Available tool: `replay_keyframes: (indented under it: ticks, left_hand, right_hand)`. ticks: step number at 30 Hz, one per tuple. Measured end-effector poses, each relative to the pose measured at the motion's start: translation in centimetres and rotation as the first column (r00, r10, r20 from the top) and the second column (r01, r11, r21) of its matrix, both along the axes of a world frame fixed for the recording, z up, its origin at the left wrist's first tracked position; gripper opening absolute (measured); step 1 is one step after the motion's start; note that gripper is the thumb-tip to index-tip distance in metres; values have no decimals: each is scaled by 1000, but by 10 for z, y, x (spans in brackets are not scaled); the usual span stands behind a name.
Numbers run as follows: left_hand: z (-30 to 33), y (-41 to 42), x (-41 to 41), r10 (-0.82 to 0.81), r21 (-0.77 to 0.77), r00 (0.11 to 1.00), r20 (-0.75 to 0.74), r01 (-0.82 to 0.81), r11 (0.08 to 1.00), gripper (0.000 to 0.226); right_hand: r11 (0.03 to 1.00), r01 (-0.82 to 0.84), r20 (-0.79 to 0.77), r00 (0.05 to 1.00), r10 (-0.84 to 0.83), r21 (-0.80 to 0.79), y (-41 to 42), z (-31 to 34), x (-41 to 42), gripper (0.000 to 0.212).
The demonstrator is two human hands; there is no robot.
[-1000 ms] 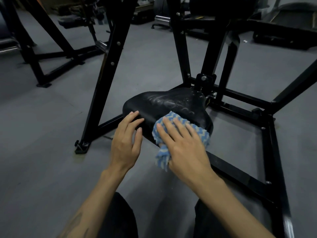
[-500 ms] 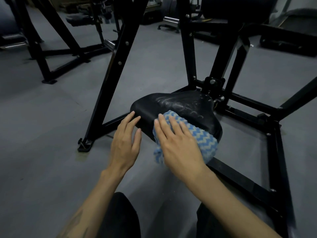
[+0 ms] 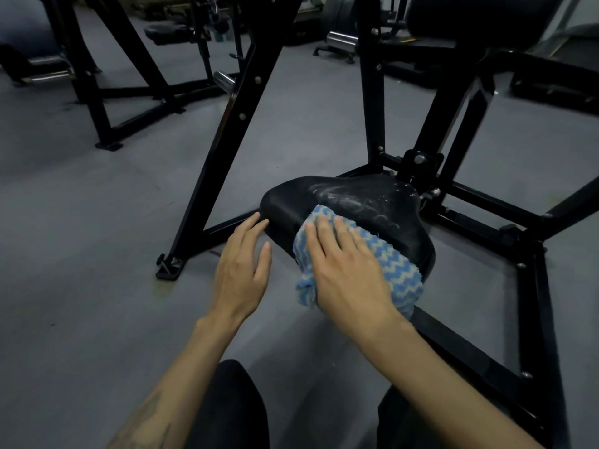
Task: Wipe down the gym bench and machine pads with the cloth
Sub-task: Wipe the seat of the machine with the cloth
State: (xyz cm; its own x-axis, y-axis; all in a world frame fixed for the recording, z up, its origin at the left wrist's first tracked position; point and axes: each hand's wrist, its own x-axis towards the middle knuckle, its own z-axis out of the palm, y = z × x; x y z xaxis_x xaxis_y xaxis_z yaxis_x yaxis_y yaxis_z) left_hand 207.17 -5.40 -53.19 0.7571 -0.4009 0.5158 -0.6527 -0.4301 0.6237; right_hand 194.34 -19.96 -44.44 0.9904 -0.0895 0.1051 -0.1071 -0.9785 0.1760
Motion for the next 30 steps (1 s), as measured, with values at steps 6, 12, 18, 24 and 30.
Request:
replay_keyframes:
  ticks: [6, 12, 18, 24, 30]
  left_hand:
    - [-2, 0, 5, -25, 66, 998, -50, 28, 997, 57]
    - [-2, -1, 1, -71, -30, 988, -137, 68, 997, 54]
    - [-6, 5, 7, -104, -54, 978, -179, 95, 994, 53]
    - [0, 12, 10, -139, -70, 966, -220, 127, 989, 51]
    - [3, 18, 9, -126, -120, 965, -229, 101, 988, 48]
  right_hand:
    - [999, -25, 46, 999, 26, -26, 15, -4, 57, 68]
    - [996, -70, -20, 997, 69, -49, 6, -7, 19, 75]
    - [994, -60, 47, 997, 64, -90, 21, -6, 67, 69]
    - [994, -48, 12, 999, 50, -100, 17, -14, 41, 82]
    - [991, -13, 47, 999, 20, -132, 32, -11, 90, 73]
